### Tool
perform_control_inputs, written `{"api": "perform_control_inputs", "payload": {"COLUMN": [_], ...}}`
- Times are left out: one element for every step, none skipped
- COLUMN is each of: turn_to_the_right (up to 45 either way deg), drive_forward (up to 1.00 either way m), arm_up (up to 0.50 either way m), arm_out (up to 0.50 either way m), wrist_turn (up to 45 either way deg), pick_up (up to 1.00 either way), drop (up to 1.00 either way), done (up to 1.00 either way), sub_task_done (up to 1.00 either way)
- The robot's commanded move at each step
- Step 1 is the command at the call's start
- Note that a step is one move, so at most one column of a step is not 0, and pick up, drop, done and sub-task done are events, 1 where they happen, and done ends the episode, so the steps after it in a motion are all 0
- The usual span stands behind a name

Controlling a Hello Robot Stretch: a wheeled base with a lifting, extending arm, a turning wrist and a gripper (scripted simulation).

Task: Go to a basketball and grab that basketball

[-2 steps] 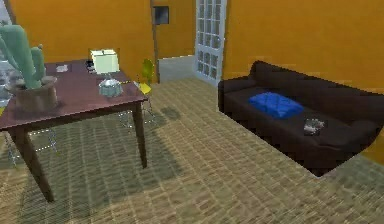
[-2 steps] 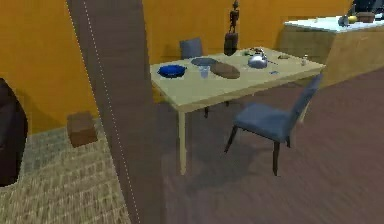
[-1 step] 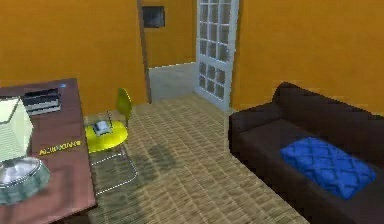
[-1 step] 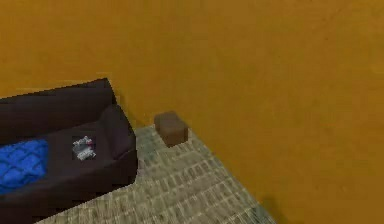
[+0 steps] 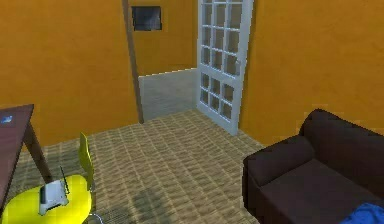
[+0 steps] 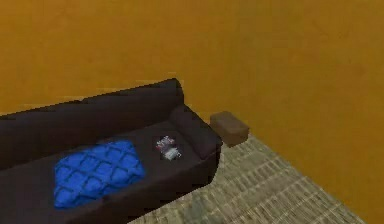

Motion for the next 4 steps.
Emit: {"api": "perform_control_inputs", "payload": {"turn_to_the_right": [-3.0,0.0,0.0,0.0], "drive_forward": [0.00,0.75,1.00,0.85], "arm_up": [0.00,0.00,0.00,0.00], "arm_out": [0.00,0.00,0.00,0.00], "wrist_turn": [0.0,0.0,0.0,0.0], "pick_up": [0.00,0.00,0.00,0.00], "drop": [0.00,0.00,0.00,0.00], "done": [0.00,0.00,0.00,0.00], "sub_task_done": [0.00,0.00,0.00,0.00]}}
